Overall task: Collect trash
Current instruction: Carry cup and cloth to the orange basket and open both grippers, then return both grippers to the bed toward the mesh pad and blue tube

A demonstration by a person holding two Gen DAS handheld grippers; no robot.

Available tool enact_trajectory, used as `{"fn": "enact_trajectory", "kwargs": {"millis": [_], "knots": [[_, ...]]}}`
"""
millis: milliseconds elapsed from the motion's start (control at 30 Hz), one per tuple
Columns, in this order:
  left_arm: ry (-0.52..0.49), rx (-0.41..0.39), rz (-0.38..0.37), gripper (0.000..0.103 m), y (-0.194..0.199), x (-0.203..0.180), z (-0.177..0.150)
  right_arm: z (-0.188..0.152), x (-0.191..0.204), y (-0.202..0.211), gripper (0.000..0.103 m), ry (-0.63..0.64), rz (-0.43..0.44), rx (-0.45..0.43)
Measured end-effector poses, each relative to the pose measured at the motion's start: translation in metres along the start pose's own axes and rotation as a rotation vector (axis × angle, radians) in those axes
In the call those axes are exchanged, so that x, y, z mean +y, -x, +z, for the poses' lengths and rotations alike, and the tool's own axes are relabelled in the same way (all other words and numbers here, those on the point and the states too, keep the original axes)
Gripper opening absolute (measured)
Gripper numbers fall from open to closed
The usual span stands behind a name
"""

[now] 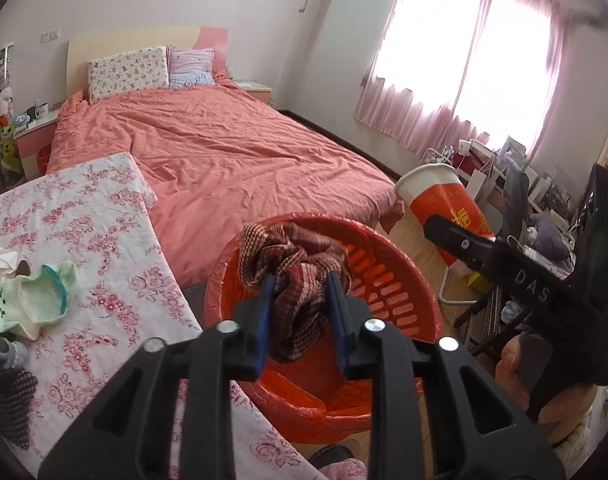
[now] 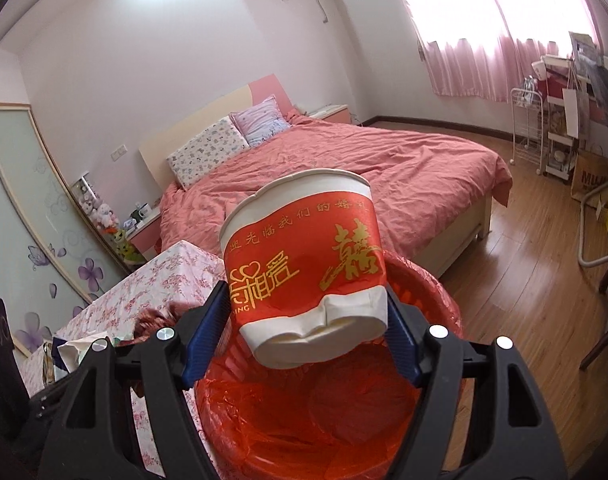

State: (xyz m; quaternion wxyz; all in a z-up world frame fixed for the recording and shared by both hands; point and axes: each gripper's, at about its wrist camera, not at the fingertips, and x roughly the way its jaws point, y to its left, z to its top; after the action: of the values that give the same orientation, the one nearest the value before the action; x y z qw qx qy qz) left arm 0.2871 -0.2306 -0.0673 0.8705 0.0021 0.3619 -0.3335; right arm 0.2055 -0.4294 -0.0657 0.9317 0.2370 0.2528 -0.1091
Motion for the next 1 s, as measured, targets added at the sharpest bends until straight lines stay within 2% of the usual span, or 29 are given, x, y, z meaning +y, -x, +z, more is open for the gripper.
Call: {"fn": "enact_trajectory", "kwargs": {"millis": [33, 100, 167, 300, 533, 800, 1000], "knots": [[0.003, 0.003, 0.009, 0.034, -0.002, 0.002, -0.002, -0.001, 0.0, -0.003, 0.073, -0.003, -0.002, 0.007], [0.013, 0.015, 0.024, 0.041, -0.003, 0.008, -0.004, -0.004, 0.0, -0.007, 0.083, -0.002, -0.01, 0.024], [0.026, 0.017, 0.05, 0.051, 0.0, 0.016, -0.007, -0.008, 0.001, -0.008, 0.083, 0.003, -0.023, 0.037], [0.038, 0.016, 0.113, 0.055, 0.015, 0.034, -0.013, -0.015, 0.008, -0.002, 0.083, 0.024, -0.049, 0.046], [0.044, -0.007, 0.246, 0.07, 0.056, 0.066, -0.032, -0.019, 0.035, 0.007, 0.083, 0.127, -0.071, 0.048], [0.11, -0.034, 0.407, 0.078, 0.116, 0.125, -0.058, -0.041, 0.088, 0.007, 0.082, 0.249, -0.002, 0.098], [0.18, -0.046, 0.557, 0.08, 0.165, 0.186, -0.083, -0.078, 0.152, -0.004, 0.075, 0.343, 0.111, 0.186]]}}
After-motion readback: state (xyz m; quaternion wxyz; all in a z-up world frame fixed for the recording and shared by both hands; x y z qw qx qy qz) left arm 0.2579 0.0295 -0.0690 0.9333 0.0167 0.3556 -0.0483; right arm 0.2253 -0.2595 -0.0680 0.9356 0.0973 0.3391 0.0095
